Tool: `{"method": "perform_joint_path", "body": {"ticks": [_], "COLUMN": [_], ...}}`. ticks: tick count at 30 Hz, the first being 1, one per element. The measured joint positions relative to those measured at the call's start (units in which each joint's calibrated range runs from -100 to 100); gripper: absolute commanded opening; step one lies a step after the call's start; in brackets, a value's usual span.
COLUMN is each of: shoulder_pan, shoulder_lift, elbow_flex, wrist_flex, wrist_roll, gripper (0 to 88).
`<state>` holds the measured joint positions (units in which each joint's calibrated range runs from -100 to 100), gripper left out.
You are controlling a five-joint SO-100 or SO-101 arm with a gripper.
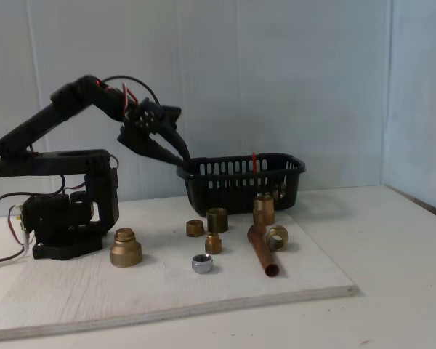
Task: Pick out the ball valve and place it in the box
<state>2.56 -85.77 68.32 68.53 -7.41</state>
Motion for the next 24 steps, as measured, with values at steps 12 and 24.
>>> {"method": "perform_joint_path", "body": {"ticks": [12, 24], "shoulder_pan": [-0.07, -0.52], "shoulder_lift": [0.0, 0.0], "elbow_flex": [10.62, 27.05], "wrist_flex": [-5.85, -18.92], "wrist_roll": [1.34, 5.48], "gripper": [0.7, 0.7]}}
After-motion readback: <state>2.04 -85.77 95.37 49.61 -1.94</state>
